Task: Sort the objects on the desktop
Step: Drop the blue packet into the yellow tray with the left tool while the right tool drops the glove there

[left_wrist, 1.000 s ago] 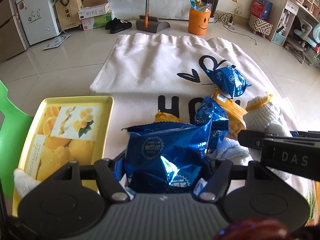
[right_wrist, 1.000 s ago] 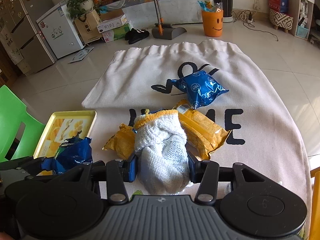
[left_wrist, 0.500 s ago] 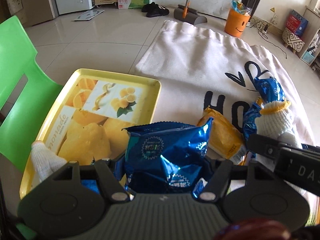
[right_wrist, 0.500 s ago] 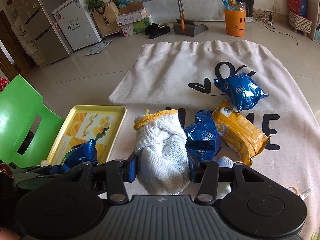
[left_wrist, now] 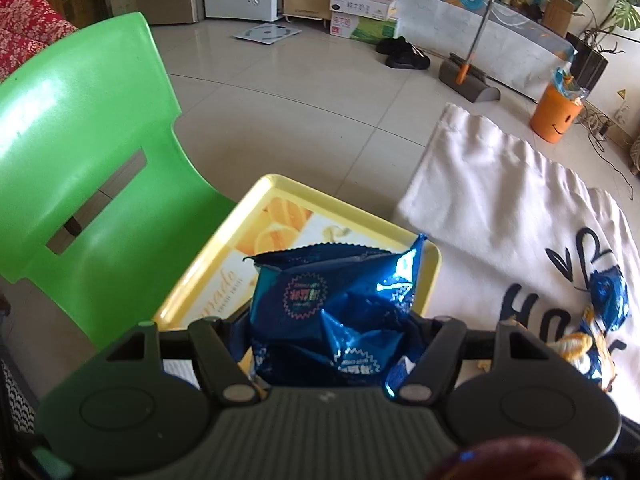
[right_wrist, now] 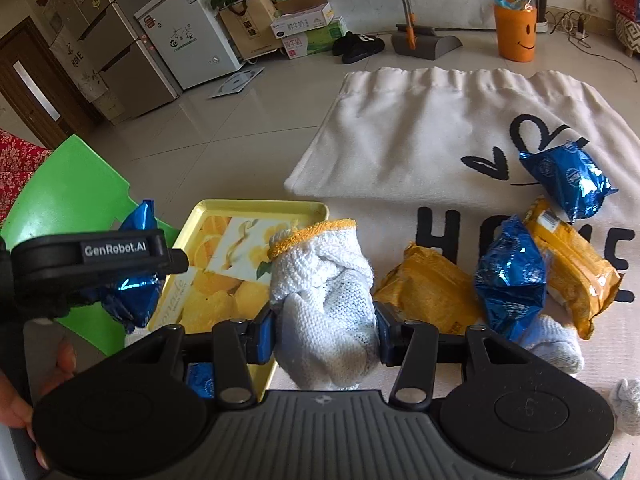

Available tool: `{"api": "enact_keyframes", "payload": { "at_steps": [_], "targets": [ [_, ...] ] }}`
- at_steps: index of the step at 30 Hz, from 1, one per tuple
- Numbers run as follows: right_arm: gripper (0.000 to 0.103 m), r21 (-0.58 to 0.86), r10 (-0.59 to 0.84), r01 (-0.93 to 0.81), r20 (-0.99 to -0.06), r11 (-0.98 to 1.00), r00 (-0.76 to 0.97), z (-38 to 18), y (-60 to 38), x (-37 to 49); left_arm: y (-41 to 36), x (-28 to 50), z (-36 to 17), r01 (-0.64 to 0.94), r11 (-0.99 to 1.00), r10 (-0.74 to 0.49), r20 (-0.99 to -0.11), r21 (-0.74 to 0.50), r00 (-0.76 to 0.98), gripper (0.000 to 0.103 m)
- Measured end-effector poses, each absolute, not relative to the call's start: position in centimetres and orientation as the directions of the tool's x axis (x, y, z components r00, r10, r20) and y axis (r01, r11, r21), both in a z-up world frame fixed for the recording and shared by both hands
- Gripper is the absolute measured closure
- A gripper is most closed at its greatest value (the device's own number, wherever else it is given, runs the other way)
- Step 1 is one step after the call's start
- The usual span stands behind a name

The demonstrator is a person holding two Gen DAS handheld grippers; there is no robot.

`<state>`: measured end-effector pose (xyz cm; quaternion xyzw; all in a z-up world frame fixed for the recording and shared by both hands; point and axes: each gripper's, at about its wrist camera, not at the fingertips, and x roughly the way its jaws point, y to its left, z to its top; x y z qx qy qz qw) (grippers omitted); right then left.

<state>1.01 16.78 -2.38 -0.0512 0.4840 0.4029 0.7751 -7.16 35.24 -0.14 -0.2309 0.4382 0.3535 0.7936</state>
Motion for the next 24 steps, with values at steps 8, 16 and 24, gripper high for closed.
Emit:
{"api": "enact_keyframes", "payload": {
  "at_steps": [8, 16, 24],
  "targets": [
    [0.055, 0.406, 0.609, -0.668, -0.788, 0.624, 0.091, -5.1, 20.7, -0.3, 40.1, -8.4, -1.4, -0.835, 0.545, 0.366, -0.875, -0.073, 0.316, 0.035],
    [0.053, 0.467, 0.641, -0.666, -0.768, 0.582, 0.021, -6.9, 23.9, -1.9, 42.0, -8.8, -2.7, -0.86, 0.502, 0.353, -0.887, -0.09, 0.299, 0.034],
    [0.021, 0.493, 0.705, -0.669, -0.706, 0.556, 0.066, -5.5, 23.5, -1.5, 42.4, -9.3, -1.7, -0.891, 0.444, 0.399, -0.871, -0.088, 0.285, 0.006]
  ]
}}
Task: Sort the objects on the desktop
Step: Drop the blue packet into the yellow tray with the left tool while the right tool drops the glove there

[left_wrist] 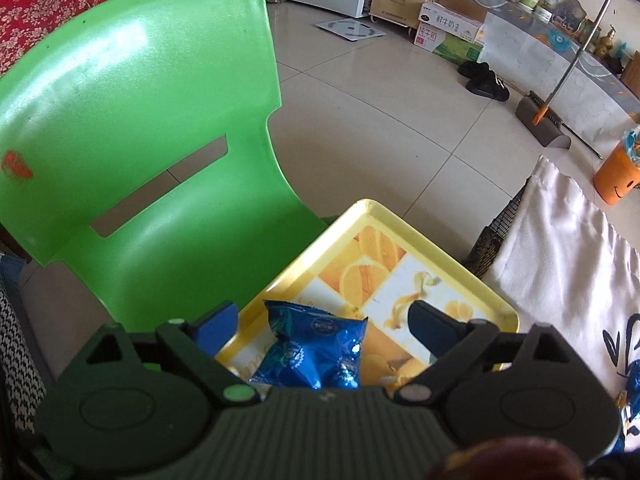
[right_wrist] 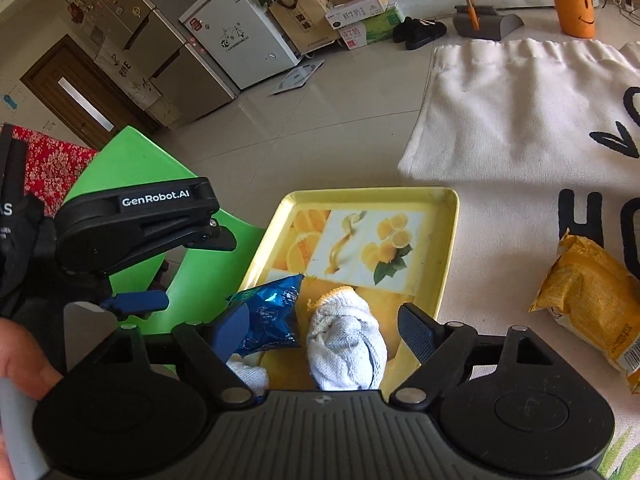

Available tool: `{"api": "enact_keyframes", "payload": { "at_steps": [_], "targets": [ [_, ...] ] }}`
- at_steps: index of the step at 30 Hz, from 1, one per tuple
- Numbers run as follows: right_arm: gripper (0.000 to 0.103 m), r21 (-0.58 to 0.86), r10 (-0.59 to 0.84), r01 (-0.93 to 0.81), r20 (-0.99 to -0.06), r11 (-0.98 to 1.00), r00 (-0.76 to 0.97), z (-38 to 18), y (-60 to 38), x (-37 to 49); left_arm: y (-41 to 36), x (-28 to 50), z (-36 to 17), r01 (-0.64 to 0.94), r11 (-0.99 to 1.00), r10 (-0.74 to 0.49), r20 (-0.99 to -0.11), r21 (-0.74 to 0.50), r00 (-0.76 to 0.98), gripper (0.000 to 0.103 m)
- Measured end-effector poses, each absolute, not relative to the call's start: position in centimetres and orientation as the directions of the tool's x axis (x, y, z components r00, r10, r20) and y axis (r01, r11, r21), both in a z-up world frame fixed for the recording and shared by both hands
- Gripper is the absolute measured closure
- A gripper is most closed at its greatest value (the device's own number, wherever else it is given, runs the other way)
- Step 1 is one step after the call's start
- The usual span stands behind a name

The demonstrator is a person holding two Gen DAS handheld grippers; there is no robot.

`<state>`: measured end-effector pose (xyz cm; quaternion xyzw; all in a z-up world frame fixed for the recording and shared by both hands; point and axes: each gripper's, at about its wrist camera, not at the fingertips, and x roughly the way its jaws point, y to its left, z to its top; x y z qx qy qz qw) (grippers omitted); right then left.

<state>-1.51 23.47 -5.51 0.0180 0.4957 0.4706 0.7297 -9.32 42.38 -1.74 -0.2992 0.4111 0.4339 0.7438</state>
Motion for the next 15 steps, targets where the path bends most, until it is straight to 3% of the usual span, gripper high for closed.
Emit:
{"api": "enact_keyframes", "payload": {
  "at_steps": [5, 15],
  "targets": [
    [0.021, 0.468, 0.678, -0.663, -0.73, 0.584, 0.082, -4.8, 22.7, -0.7, 41.7, -8.8, -1.2, -0.882, 0.458, 0.392, -0.864, -0.113, 0.315, 0.001],
    [0.021, 0.382, 0.599, -0.667, -0.791, 0.639, 0.121, -4.3, 20.2, 0.7, 37.8, -6.2, -0.4, -0.811, 0.575, 0.362, -0.855, -0.11, 0.372, 0.001]
  ]
}}
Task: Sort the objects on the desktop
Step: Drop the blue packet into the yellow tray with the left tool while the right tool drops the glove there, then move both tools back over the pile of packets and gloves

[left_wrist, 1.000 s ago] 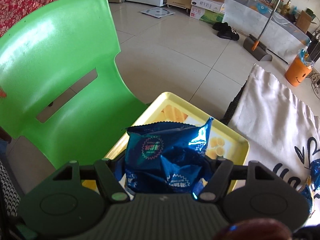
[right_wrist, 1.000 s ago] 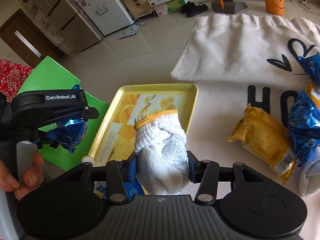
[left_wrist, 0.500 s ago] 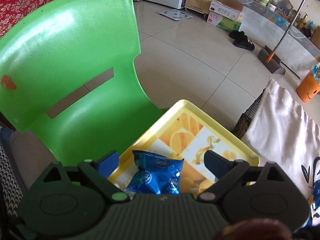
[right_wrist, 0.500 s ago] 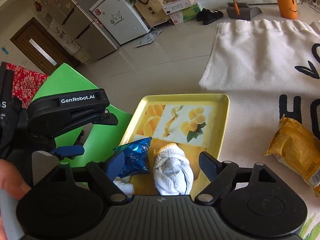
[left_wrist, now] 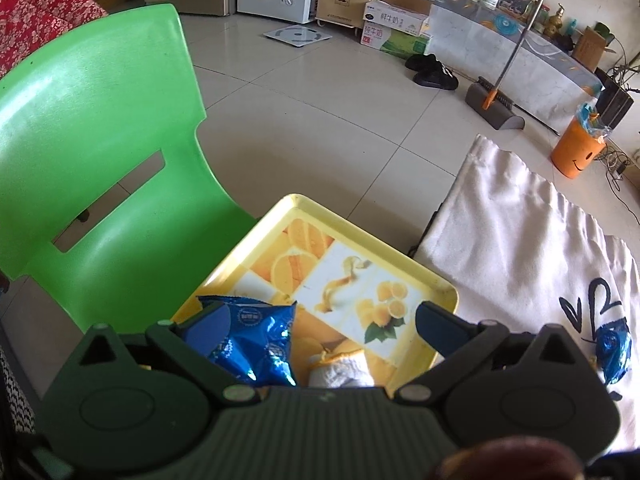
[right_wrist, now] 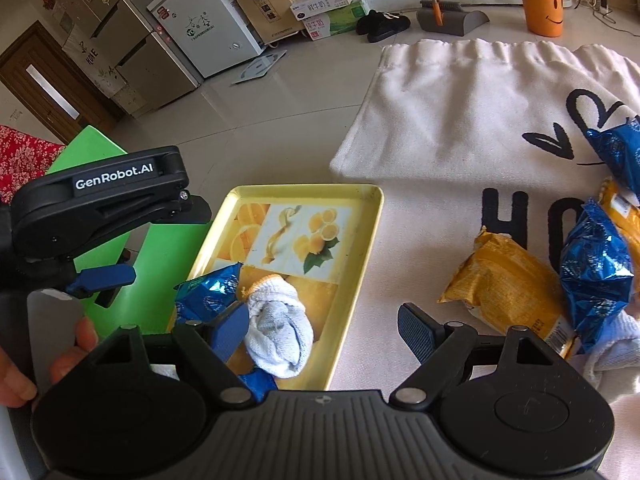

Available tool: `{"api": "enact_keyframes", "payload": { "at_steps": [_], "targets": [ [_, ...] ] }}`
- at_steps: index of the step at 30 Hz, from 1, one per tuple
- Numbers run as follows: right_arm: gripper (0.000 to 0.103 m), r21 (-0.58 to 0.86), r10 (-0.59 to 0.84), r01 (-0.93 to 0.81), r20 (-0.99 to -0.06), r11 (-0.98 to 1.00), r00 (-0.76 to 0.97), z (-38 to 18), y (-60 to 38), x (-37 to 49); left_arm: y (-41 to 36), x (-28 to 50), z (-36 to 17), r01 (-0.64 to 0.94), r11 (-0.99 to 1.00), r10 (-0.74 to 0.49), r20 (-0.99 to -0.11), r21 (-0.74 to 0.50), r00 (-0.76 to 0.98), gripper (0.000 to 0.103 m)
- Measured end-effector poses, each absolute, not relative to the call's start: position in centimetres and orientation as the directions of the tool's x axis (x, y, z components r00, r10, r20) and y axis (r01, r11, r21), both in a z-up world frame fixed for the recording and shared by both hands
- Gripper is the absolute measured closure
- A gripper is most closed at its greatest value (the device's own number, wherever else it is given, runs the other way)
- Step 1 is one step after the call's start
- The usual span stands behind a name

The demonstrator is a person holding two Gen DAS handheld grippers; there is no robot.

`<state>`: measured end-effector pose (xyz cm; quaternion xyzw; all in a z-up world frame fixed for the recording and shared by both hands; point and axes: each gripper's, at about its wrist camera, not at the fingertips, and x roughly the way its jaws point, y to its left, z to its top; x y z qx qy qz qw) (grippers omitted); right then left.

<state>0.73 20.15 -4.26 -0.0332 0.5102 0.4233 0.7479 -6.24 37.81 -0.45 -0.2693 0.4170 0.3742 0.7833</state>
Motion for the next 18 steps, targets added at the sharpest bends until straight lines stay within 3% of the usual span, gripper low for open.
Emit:
{"api": "enact_keyframes", "payload": {
  "at_steps": [18],
  "targets": [
    [0.021, 0.244, 0.49, -0.628, -0.834, 0.739, 0.253, -2.1, 11.0, 4.9, 31.1, -2.0, -0.2, -0.688, 0.711, 0.271, -0.846, -0.147, 0.46, 0.001]
  ]
}}
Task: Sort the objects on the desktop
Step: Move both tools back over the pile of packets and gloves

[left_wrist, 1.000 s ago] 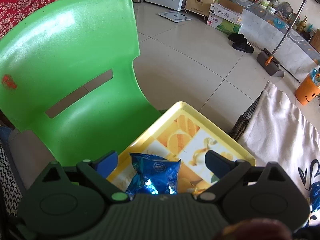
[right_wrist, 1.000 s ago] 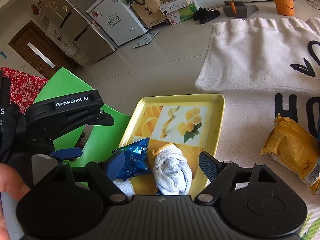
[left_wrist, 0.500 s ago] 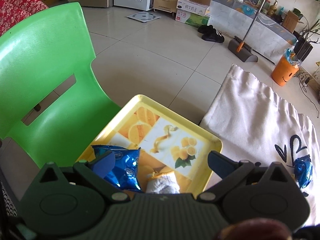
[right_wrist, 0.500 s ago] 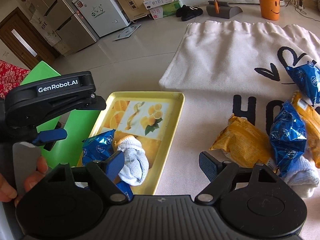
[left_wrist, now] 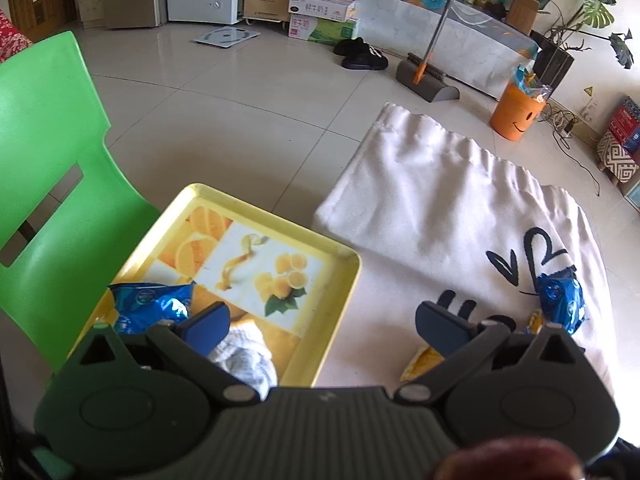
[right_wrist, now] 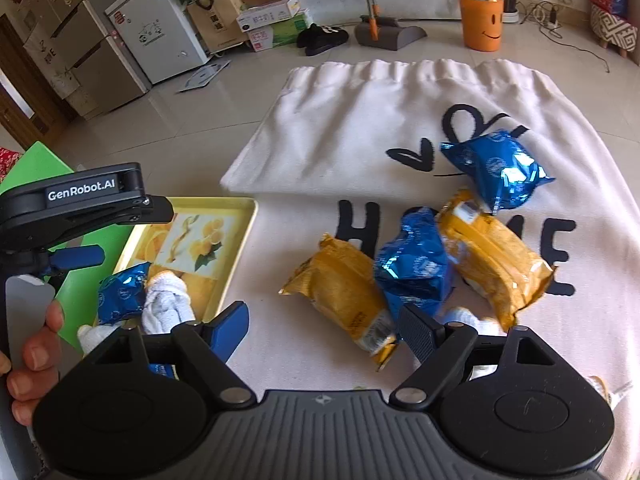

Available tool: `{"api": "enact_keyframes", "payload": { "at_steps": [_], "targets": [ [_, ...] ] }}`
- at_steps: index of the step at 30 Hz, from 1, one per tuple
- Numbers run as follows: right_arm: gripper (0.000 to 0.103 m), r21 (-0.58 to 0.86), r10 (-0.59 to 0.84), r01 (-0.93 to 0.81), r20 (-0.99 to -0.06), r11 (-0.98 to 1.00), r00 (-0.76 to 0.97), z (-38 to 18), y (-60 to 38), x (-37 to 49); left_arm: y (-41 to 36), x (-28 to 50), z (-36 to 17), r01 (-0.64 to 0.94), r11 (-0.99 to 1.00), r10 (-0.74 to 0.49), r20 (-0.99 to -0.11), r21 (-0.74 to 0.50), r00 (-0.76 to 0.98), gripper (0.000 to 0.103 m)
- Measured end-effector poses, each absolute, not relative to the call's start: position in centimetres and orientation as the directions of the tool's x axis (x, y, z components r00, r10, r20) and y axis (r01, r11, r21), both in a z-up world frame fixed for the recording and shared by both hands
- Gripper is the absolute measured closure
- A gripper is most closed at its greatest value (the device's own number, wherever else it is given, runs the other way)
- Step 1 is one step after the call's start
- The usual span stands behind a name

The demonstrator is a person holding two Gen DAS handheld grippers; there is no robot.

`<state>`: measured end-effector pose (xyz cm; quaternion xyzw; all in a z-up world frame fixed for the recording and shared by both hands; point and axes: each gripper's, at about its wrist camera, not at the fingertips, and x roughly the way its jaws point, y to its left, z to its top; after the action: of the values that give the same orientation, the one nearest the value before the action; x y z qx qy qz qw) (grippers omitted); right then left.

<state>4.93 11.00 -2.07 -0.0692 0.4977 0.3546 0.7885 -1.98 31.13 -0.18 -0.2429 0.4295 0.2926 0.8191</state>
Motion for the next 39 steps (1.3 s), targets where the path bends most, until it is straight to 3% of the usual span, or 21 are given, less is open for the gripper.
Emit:
{"api": "enact_keyframes", "payload": {
  "at_steps": [12, 21, 39],
  "targets": [
    [0.02, 0.193, 0.401, -0.517, -0.855, 0.834, 0.327, -1.6, 3.5, 8.4, 24.5, 2.0, -1.2, -0.548, 0.819, 0.171, -0.838, -0.171, 0.518, 0.001],
    [0.02, 0.251, 0.375, -0.365, -0.869, 0.897, 0.323, -2.0, -0.9, 10.0, 20.1, 4.7, -2.7, -0.445, 0.873, 0.099, -0.821, -0.2, 0.563, 0.001],
    [0.019, 0.314, 0.296, 0.027, -0.918, 0.949, 0.264, -5.6, -8.0, 12.1, 16.0, 8.5, -8.0, -0.367, 0.922, 0.096, -0.845, -0.124, 0.527, 0.002]
  ]
}}
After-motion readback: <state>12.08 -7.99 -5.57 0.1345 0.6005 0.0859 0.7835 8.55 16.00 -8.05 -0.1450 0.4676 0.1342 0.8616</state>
